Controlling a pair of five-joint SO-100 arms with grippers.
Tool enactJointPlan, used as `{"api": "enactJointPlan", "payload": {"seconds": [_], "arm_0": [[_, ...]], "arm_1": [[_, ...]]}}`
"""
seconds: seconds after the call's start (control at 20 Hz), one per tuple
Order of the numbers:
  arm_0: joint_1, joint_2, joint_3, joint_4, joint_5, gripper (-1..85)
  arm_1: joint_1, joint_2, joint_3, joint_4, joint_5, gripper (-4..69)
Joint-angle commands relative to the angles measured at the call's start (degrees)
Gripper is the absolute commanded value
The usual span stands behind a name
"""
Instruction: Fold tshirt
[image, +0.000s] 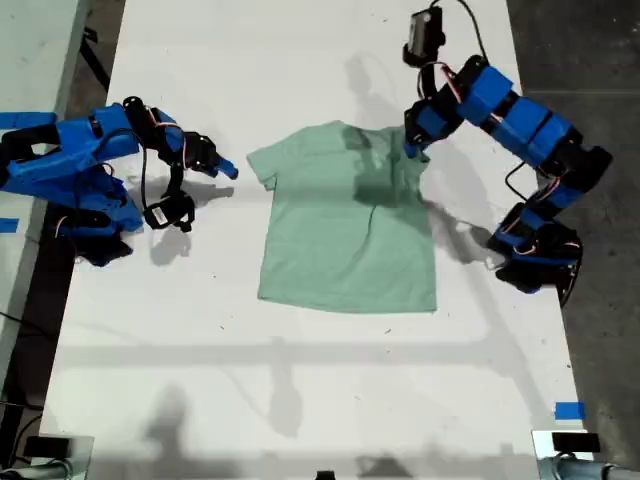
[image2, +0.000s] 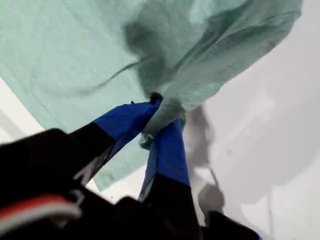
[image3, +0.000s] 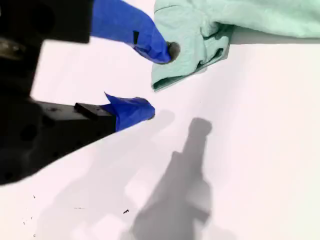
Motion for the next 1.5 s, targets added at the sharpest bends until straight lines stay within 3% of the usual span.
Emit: {"api": "enactJointPlan", "payload": {"seconds": [0.0, 0.2, 0.25, 0.35, 0.8, 1.15, 1.45], "arm_0": [[-0.6, 2.1, -4.7, 0.6, -0.4, 15.4], [0.0, 2.1, -4.8, 0.7, -0.5, 15.4], [0.0, 2.1, -4.8, 0.7, -0.5, 15.4], [0.0, 2.1, -4.9, 0.6, -0.5, 15.6], [-1.1, -7.0, -13.6, 4.1, 1.1, 18.1], [-4.2, -15.7, -31.6, 16.1, 5.4, 26.8], [-6.2, -26.5, -39.8, 17.0, 8.5, 27.8]], "arm_1": [[-5.4, -9.5, -13.4, -3.8, 3.6, -1.4], [-8.9, -24.1, -21.7, -10.7, 6.5, -1.2], [-9.2, -27.0, -22.1, -13.2, 6.8, 2.1], [-9.6, -32.6, -25.3, -14.8, 6.1, 32.5], [-7.8, -14.1, -24.9, 8.1, 3.8, 24.8], [-10.5, 1.9, -10.0, 9.0, 6.0, 21.3], [-11.5, 8.8, -4.9, 8.8, 7.4, 19.1]]}}
